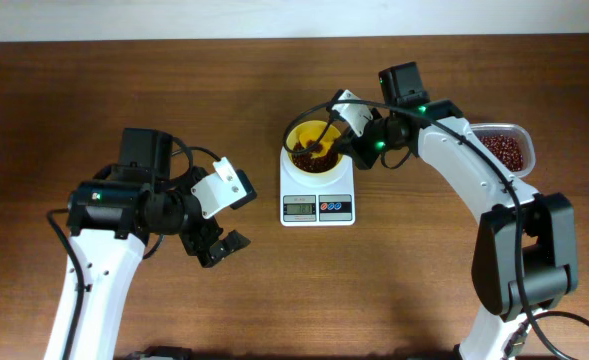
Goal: Scoop item into bowl and weigh 50g on scale
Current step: 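Tilt the scoop with the right gripper to pour beans into bowl, then move the empty scoop right to the clear bean tub, then scoop red beans from the tub with the right gripper, then carry the filled scoop over the yellow bowl with right gripper, then tilt the scoop slowly to trickle beans into the yellow bowl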
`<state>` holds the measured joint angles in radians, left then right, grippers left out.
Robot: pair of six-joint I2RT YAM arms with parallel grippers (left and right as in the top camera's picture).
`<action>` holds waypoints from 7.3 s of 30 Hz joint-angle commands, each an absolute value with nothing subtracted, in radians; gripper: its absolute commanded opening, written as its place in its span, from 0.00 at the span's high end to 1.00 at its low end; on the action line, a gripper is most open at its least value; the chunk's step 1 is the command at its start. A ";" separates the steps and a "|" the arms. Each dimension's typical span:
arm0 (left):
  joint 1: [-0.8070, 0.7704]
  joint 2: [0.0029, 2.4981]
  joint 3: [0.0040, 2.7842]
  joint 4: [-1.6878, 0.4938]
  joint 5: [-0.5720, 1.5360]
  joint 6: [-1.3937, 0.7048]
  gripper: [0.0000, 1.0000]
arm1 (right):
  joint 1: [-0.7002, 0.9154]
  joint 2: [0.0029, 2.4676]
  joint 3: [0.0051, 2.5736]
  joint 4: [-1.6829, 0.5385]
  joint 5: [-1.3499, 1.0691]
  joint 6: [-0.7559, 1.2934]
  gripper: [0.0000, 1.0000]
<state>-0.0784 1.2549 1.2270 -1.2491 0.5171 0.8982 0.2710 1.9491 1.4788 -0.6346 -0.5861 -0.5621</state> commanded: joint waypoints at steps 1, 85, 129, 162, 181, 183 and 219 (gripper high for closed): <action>-0.082 1.251 1.240 -1.250 0.535 0.914 0.01 | 0.275 1.922 1.472 -0.620 -0.513 -0.596 0.96; -0.082 1.251 1.240 -1.250 0.535 0.914 0.01 | 0.122 1.918 1.516 -0.860 -1.093 -0.271 0.96; -0.082 1.251 1.240 -1.250 0.535 0.914 0.01 | -0.627 1.863 1.524 -0.985 -0.792 -0.482 0.96; -0.082 1.251 1.240 -1.250 0.535 0.914 0.01 | -0.110 1.578 1.524 -0.943 -0.853 -0.324 0.96; -0.082 1.251 1.240 -1.250 0.535 0.914 0.01 | 0.316 1.885 1.513 -0.823 -0.511 -0.336 0.96; -0.082 1.251 1.240 -1.250 0.535 0.914 0.01 | 0.316 1.896 1.513 -0.791 -0.510 -0.336 0.96; -0.082 1.251 1.240 -1.250 0.535 0.914 0.01 | 0.414 1.919 1.513 -0.807 -0.344 -0.494 0.96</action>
<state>-0.0784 1.2549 1.2270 -1.2491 0.5171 0.8982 0.4030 1.9125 1.5112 -0.7918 -0.3435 -0.4816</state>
